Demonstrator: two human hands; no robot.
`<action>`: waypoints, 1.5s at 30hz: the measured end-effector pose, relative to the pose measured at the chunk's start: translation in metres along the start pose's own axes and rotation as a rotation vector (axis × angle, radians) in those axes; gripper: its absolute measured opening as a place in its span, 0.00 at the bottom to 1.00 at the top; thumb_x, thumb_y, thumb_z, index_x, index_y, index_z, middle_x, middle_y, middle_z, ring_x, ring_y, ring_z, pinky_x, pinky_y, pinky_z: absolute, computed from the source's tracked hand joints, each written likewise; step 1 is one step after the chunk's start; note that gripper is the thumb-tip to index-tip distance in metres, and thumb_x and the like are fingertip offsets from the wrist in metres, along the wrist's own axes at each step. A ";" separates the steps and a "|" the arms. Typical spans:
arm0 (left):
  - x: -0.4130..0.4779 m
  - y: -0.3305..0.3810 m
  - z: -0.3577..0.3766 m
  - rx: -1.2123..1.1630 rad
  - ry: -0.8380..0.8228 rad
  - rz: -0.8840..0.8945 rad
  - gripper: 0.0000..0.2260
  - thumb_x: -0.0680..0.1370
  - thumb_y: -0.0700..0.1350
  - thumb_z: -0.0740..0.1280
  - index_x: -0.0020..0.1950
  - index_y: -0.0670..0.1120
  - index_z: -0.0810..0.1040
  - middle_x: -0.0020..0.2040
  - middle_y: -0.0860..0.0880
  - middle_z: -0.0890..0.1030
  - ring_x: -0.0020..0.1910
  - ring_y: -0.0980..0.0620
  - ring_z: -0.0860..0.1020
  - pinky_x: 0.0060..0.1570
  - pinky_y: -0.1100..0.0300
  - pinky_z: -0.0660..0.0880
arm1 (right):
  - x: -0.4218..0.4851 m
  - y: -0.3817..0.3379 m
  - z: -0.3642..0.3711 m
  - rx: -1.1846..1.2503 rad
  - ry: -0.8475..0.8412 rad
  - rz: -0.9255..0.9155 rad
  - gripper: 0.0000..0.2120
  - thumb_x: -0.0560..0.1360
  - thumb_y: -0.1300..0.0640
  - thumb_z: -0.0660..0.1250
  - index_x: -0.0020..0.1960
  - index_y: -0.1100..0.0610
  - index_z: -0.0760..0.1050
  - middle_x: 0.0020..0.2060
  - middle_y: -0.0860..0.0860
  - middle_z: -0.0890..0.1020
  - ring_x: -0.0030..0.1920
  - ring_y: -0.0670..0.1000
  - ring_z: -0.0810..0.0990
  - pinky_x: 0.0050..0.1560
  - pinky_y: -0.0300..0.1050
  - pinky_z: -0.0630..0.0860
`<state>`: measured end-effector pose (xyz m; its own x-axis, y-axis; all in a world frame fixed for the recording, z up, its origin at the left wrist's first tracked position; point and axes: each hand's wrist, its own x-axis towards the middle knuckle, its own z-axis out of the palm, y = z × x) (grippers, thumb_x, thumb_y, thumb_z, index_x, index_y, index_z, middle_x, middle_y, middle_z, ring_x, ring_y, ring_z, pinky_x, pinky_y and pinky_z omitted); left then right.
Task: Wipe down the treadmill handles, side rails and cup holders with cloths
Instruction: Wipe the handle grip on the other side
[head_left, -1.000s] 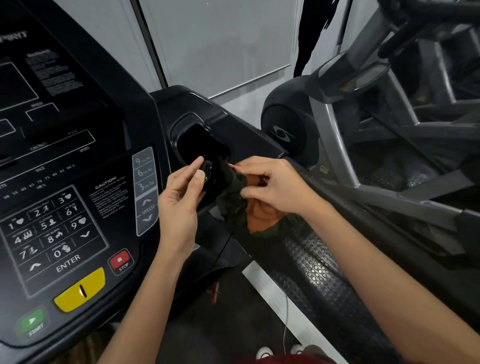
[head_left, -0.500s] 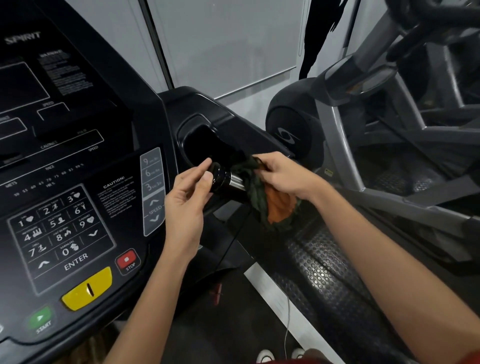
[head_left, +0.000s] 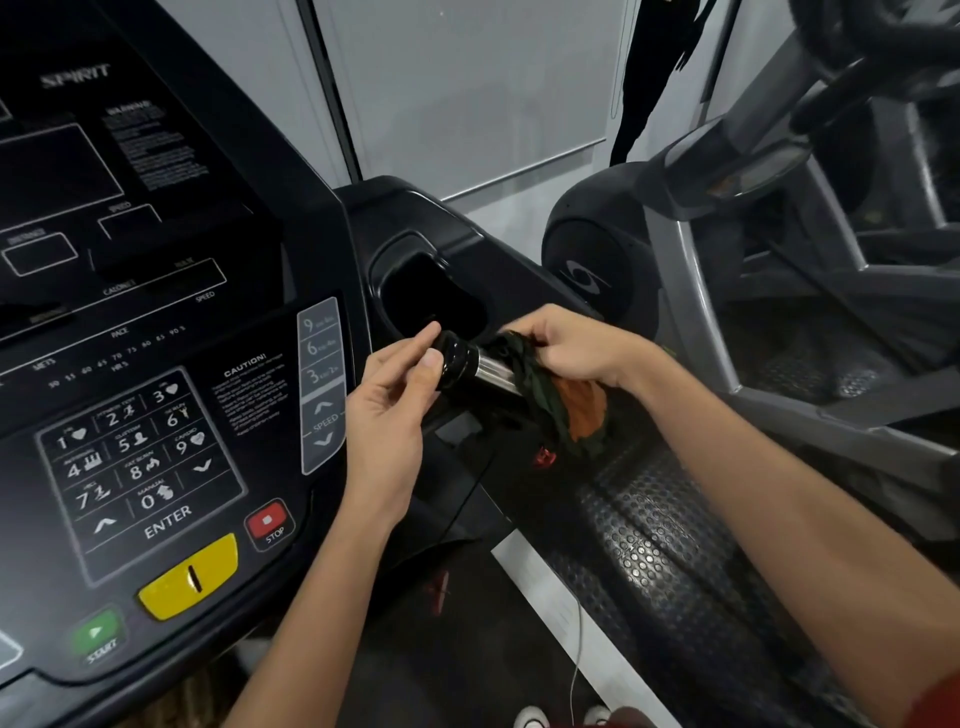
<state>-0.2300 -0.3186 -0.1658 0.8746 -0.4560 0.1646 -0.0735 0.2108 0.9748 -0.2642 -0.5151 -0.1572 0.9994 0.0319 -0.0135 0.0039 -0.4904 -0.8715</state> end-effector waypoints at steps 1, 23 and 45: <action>0.000 0.000 0.000 -0.004 -0.002 -0.004 0.11 0.70 0.49 0.66 0.52 0.55 0.81 0.55 0.53 0.76 0.58 0.52 0.77 0.60 0.55 0.73 | -0.004 0.004 -0.003 -0.055 -0.007 0.021 0.20 0.70 0.78 0.57 0.45 0.57 0.80 0.37 0.47 0.83 0.39 0.40 0.80 0.42 0.33 0.75; 0.003 -0.004 -0.003 -0.003 -0.012 0.021 0.11 0.71 0.49 0.65 0.50 0.58 0.82 0.55 0.54 0.76 0.61 0.50 0.76 0.60 0.55 0.73 | -0.032 -0.020 0.095 -0.149 0.819 -0.233 0.21 0.71 0.70 0.60 0.62 0.57 0.76 0.53 0.51 0.74 0.56 0.50 0.71 0.61 0.27 0.60; 0.001 0.001 0.000 -0.026 0.000 -0.029 0.09 0.76 0.43 0.64 0.52 0.54 0.80 0.56 0.55 0.76 0.58 0.57 0.77 0.56 0.60 0.73 | -0.049 0.043 0.108 -0.664 1.093 -0.454 0.13 0.77 0.61 0.63 0.56 0.46 0.74 0.54 0.50 0.71 0.51 0.54 0.71 0.58 0.41 0.67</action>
<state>-0.2289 -0.3184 -0.1645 0.8762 -0.4622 0.1368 -0.0360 0.2202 0.9748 -0.3170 -0.4440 -0.2468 0.4207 -0.2479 0.8727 0.0424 -0.9555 -0.2919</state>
